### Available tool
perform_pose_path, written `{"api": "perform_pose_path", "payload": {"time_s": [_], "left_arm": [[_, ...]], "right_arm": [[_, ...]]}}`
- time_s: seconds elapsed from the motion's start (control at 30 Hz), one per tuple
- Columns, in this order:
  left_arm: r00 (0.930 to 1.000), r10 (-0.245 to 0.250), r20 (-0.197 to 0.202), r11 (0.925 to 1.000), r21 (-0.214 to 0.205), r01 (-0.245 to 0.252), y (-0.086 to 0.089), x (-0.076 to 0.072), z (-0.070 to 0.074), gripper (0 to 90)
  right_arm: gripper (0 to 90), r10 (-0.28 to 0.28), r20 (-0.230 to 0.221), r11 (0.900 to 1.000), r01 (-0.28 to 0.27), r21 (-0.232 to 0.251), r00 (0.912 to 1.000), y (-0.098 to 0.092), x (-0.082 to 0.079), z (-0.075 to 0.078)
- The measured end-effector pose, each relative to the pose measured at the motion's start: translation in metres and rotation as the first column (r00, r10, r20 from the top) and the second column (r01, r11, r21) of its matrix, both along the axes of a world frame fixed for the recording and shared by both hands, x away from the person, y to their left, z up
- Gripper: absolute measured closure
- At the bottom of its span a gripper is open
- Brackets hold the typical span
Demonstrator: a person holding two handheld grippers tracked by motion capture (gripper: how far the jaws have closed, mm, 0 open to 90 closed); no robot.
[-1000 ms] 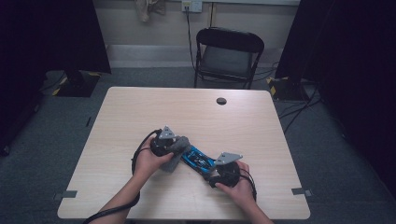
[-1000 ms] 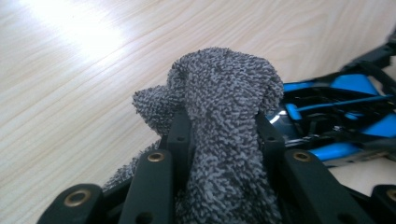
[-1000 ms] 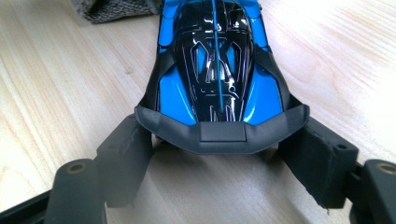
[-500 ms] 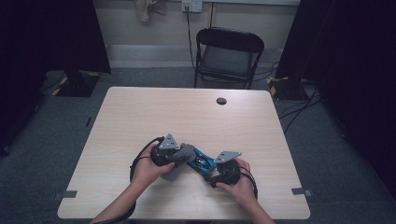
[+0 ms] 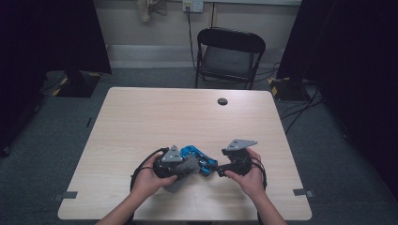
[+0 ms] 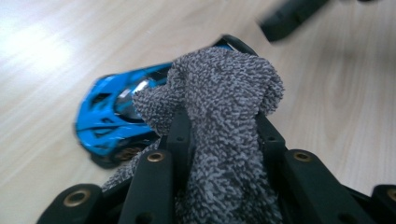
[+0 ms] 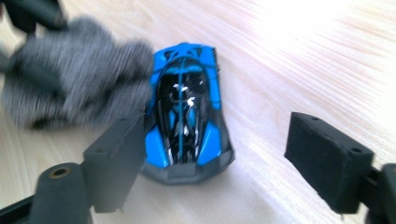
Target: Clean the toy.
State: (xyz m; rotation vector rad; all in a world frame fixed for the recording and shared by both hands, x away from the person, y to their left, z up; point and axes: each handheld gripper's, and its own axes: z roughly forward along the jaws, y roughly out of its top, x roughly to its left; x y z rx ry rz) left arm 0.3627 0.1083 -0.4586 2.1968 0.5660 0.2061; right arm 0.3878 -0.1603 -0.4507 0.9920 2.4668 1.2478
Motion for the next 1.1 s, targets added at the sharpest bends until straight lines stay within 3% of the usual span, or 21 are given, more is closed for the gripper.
{"api": "perform_pose_path", "payload": {"time_s": [0.13,0.37,0.6,0.8,0.93,1.07,1.1], "left_arm": [[0.9997,-0.025,-0.009,0.9994,0.026,0.025,-0.005,-0.004,-0.004,66.8],[0.9937,-0.103,-0.043,0.9917,0.072,0.106,-0.016,-0.017,-0.017,66.7],[0.9951,-0.091,-0.036,0.9932,0.069,0.094,-0.024,-0.012,-0.019,65.5],[0.9957,-0.088,-0.027,0.9936,0.069,0.090,-0.026,-0.011,-0.024,63.7],[0.9965,-0.083,0.002,0.9949,0.057,0.083,-0.024,-0.018,-0.021,44.6],[0.9969,-0.077,0.015,0.9959,0.049,0.076,-0.018,-0.018,-0.018,34.5],[0.9978,-0.066,0.002,0.9977,0.017,0.066,-0.013,-0.018,-0.015,31.5]], "right_arm": [[22.2,-0.007,-0.033,0.9999,0.007,0.009,0.9994,0.003,0.007,-0.001],[29.1,0.021,-0.076,0.9982,-0.025,-0.055,0.9969,0.030,0.020,-0.015],[38.6,0.053,-0.137,0.9967,-0.061,-0.055,0.9892,0.036,0.023,-0.023],[39.5,0.044,-0.134,0.9975,-0.051,-0.048,0.9899,0.035,0.021,-0.024],[40.7,0.043,-0.150,0.9988,-0.047,-0.018,0.9878,0.030,0.021,-0.025],[40.7,0.045,-0.147,0.9988,-0.048,-0.013,0.9881,0.029,0.021,-0.026],[40.9,0.046,-0.148,0.9988,-0.048,-0.009,0.9879,0.028,0.021,-0.026]]}}
